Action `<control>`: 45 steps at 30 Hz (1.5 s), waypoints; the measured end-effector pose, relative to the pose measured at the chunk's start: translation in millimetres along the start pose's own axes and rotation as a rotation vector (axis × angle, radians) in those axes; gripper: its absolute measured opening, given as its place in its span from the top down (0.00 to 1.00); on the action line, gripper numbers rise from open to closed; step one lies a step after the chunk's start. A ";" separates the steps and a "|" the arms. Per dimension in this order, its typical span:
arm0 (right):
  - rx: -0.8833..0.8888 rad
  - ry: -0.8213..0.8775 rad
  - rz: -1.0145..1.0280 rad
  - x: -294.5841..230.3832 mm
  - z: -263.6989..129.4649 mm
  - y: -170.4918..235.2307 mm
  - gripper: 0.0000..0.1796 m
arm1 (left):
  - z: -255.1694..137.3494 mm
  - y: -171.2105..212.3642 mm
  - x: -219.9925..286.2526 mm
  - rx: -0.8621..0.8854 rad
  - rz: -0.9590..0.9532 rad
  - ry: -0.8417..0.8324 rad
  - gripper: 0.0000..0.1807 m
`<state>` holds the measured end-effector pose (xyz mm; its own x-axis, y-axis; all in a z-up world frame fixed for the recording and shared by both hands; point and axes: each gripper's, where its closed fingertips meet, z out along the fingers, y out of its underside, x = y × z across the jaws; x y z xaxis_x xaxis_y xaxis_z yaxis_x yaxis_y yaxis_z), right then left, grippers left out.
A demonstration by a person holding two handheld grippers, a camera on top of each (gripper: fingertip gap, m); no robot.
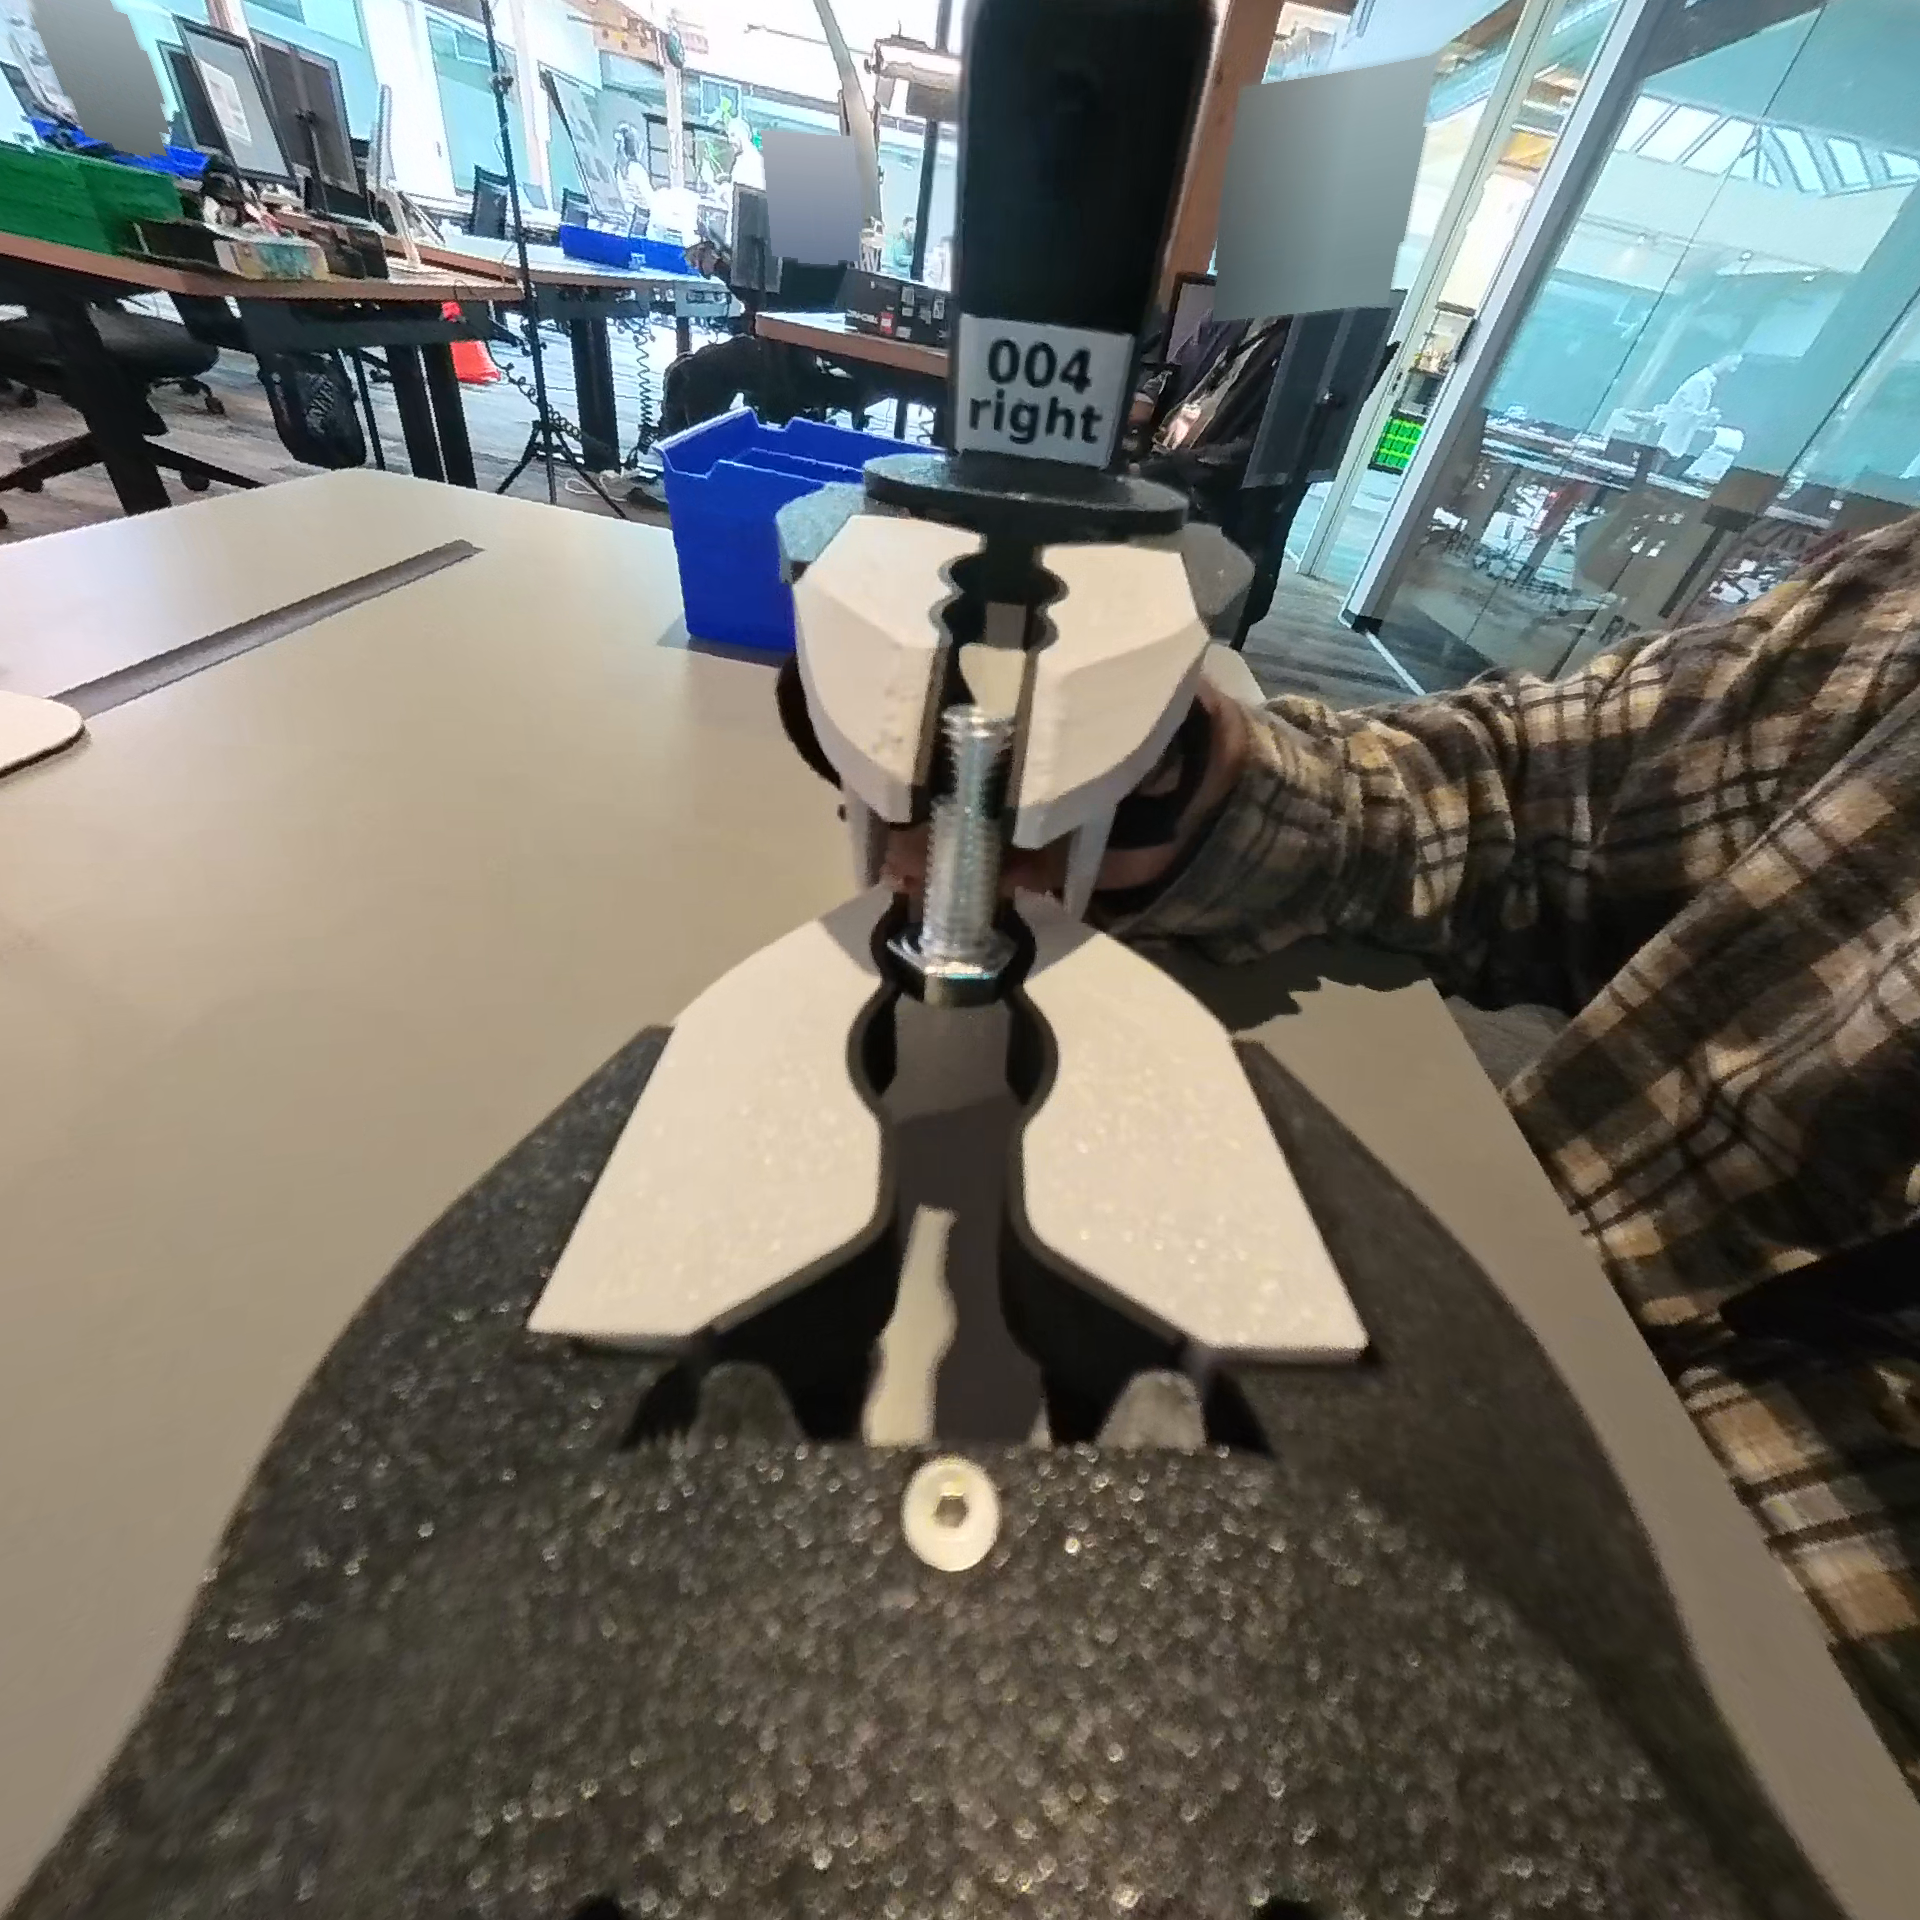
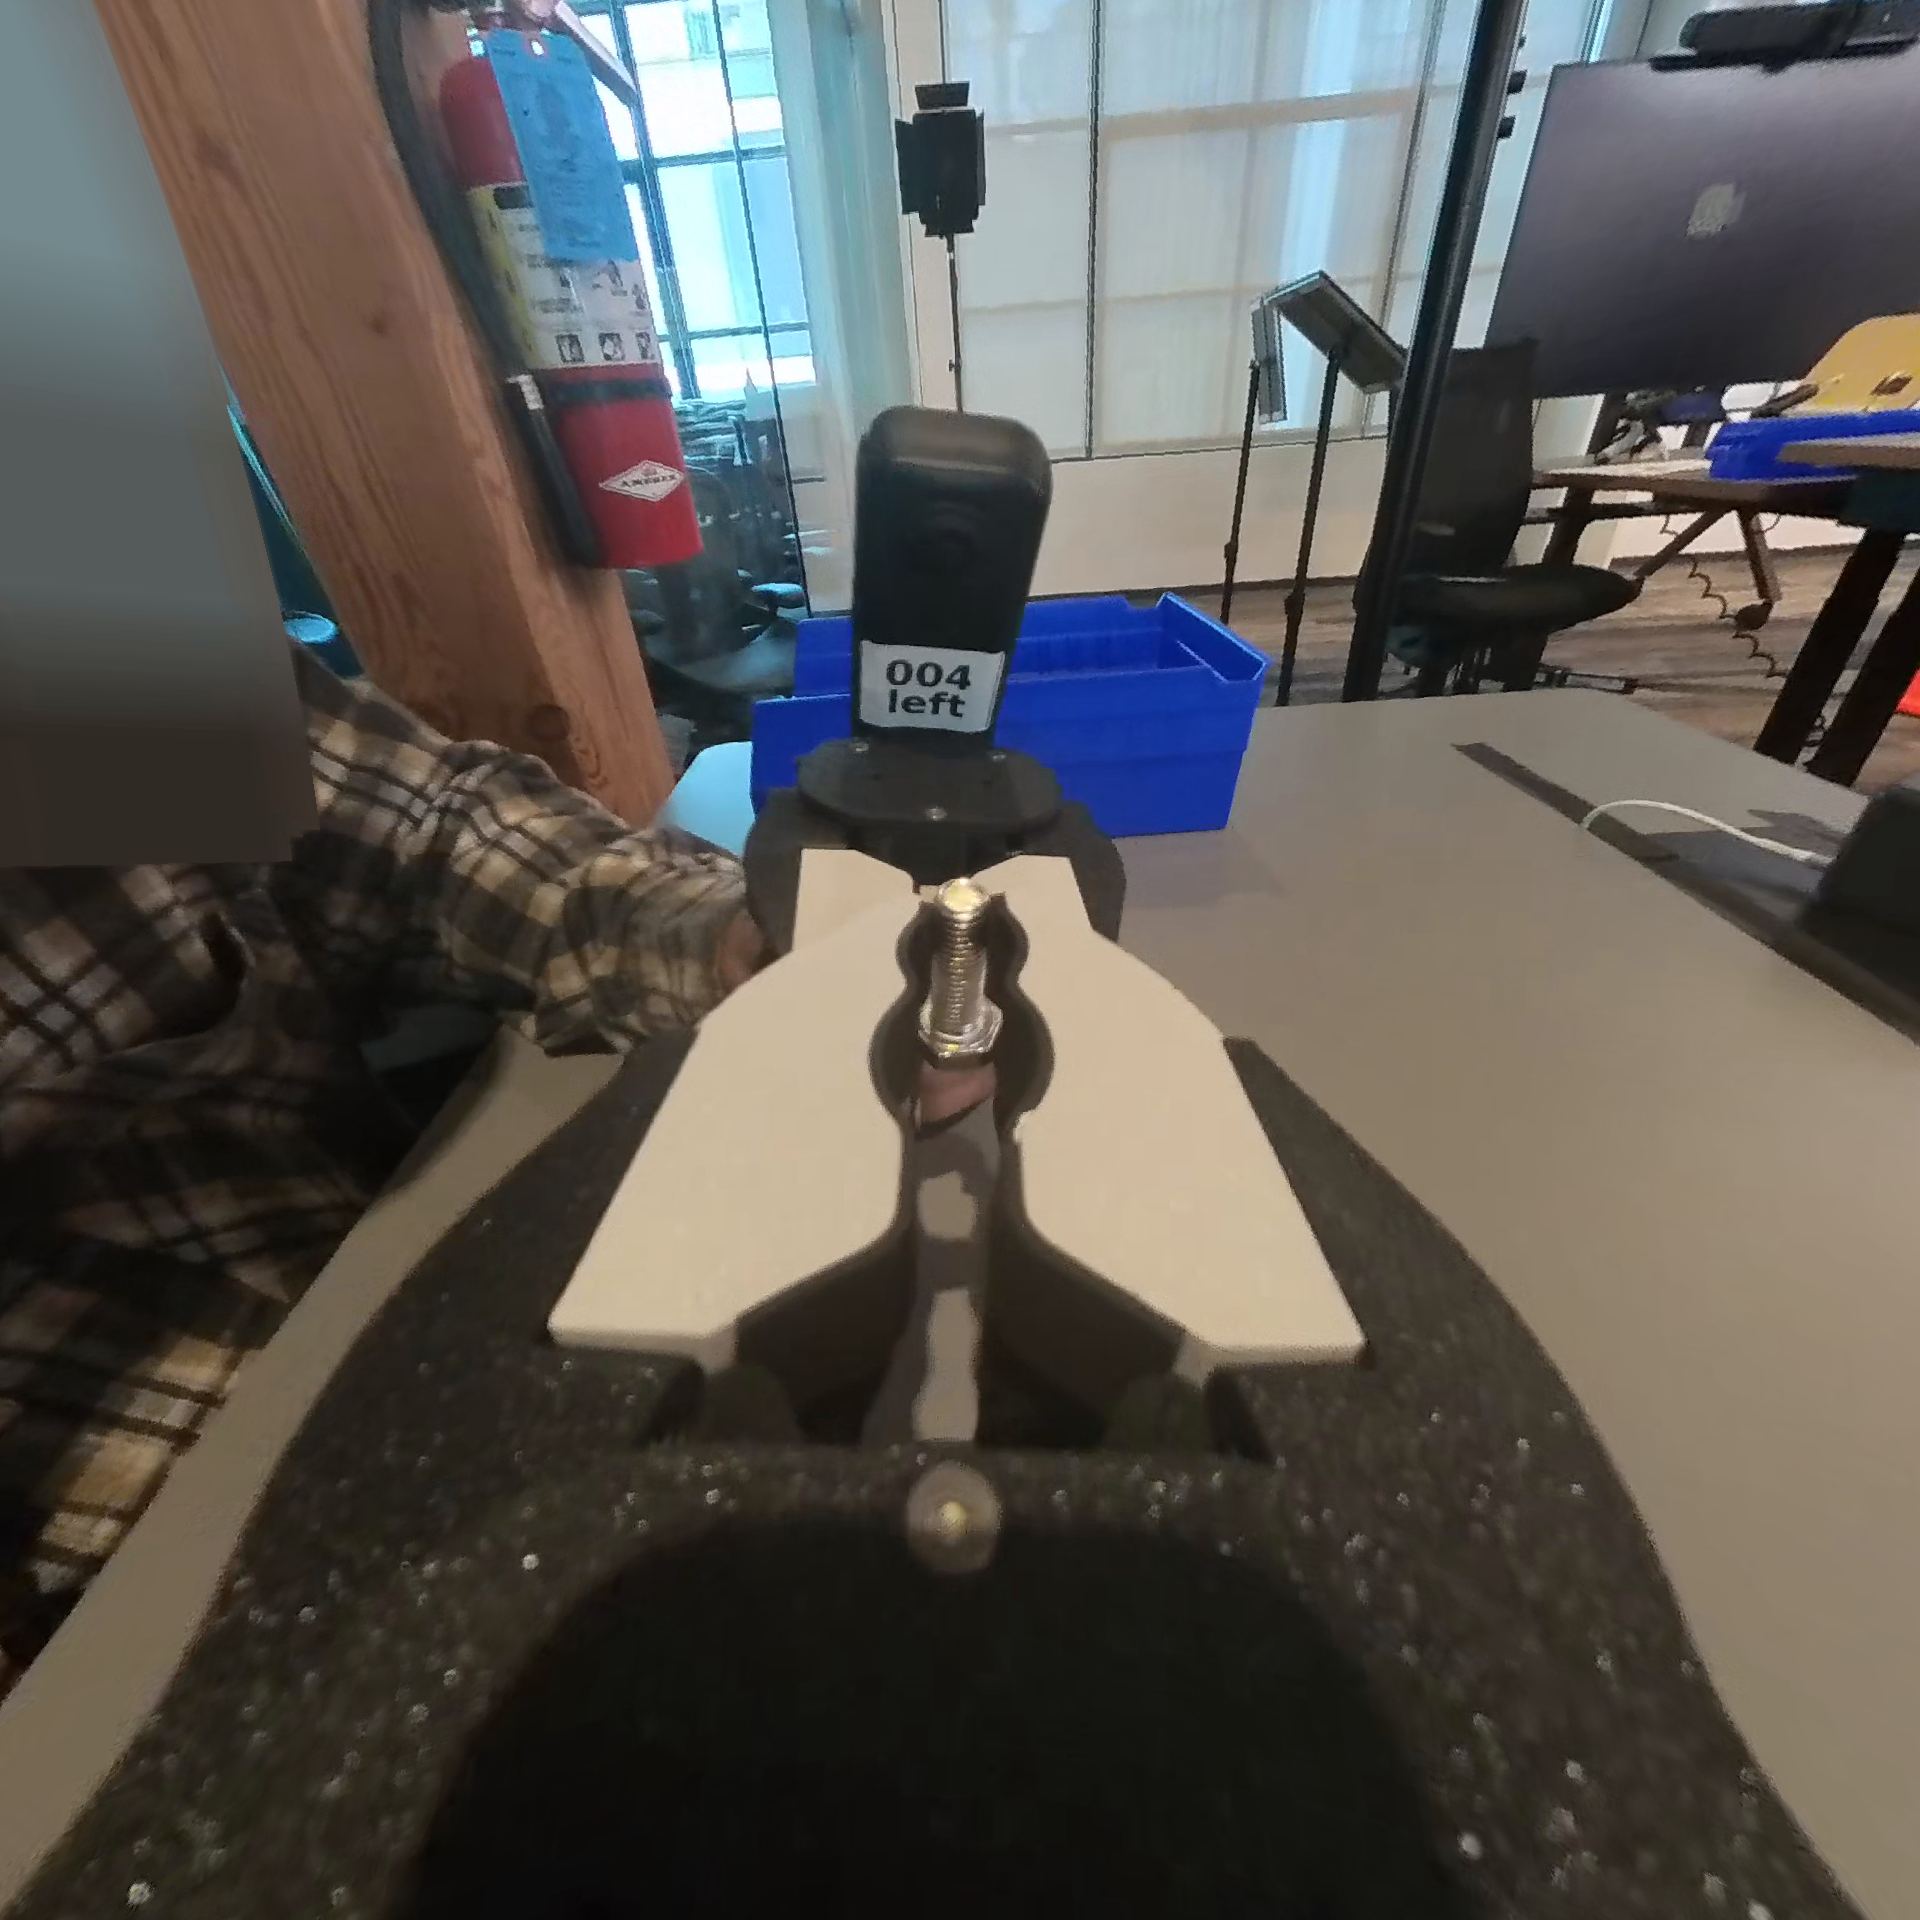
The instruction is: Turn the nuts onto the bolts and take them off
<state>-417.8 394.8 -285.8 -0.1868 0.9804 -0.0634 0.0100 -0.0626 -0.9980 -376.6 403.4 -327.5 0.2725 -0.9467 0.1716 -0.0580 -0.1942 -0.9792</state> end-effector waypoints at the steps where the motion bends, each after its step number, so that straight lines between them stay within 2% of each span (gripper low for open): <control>1: 0.002 0.001 -0.011 -0.1 -0.1 -0.3 0.95 | -0.1 -0.2 -0.3 -0.001 0.004 -0.004 0.91; 17: -0.073 0.003 -0.038 -2.3 -0.8 4.6 0.95 | 0.8 5.5 -4.2 -0.067 0.114 -0.077 0.91; 33: -0.037 -0.019 -0.029 -3.6 -0.8 3.3 0.95 | 1.0 3.2 -3.3 -0.062 0.152 -0.098 0.91; 39: -0.028 -0.046 -0.096 -6.7 -1.7 2.7 0.95 | 2.9 3.6 1.1 -0.074 0.122 -0.074 0.92; 45: -0.036 -0.060 -0.076 -4.9 -3.8 4.7 0.95 | 4.8 6.0 -0.1 -0.089 0.099 -0.085 0.92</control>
<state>-413.1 390.5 -290.2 -0.2469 0.9690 0.0119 0.0284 0.0195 -0.9994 -372.4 403.6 -333.9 0.3410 -0.9381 0.0612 -0.1728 -0.1265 -0.9768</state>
